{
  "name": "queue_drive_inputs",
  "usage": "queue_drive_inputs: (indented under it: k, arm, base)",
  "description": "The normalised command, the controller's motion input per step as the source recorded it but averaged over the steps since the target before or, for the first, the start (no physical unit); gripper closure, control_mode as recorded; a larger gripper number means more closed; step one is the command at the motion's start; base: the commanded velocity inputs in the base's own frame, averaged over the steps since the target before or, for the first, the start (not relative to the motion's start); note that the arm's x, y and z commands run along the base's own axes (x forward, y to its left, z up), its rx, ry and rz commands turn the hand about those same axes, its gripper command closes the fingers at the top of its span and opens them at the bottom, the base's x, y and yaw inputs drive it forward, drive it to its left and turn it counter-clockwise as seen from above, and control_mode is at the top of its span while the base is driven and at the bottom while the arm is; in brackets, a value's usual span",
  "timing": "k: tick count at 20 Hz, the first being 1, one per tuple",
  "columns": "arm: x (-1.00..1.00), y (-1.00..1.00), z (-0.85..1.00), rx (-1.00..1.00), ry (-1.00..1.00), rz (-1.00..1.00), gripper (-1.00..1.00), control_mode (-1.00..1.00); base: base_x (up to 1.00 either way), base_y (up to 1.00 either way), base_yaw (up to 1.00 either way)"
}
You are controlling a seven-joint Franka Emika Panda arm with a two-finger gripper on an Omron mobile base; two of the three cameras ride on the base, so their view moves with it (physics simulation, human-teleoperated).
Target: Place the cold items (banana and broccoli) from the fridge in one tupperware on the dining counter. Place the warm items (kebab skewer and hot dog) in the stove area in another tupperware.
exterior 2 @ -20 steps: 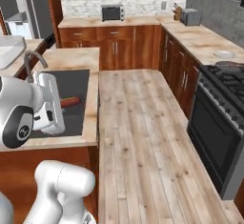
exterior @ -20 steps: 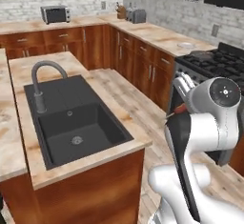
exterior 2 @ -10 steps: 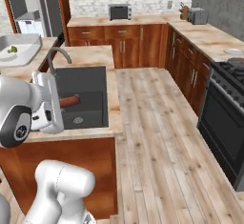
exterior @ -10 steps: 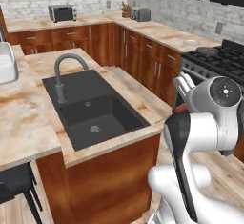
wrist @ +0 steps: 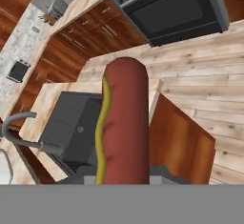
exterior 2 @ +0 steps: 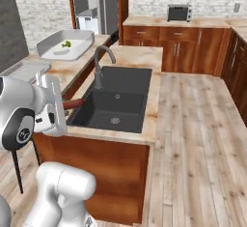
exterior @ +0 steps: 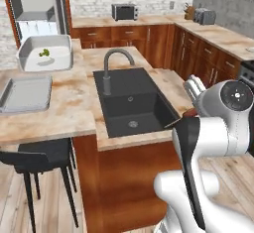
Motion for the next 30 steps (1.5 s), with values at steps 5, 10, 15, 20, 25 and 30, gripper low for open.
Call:
queue_drive_inputs:
  k: [5,10,15,20,25,30]
  arm:
    - [0.0,0.0,0.0,0.0,0.0,0.0,1.0,1.0]
    - [0.0,0.0,0.0,0.0,0.0,0.0,1.0,1.0]
    - [0.0,0.0,0.0,0.0,0.0,0.0,1.0,1.0]
    - [0.0,0.0,0.0,0.0,0.0,0.0,1.0,1.0]
    - [0.0,0.0,0.0,0.0,0.0,0.0,1.0,1.0]
    - [0.0,0.0,0.0,0.0,0.0,0.0,1.0,1.0]
  base:
    - [-0.35,0.67,0.38]
    - [0.16,1.0,0.07]
    - [0.29,1.0,-0.02]
    - [0.22,1.0,-0.18]
    - [0.24,1.0,-0.29]
    - [0.16,1.0,-0.3]
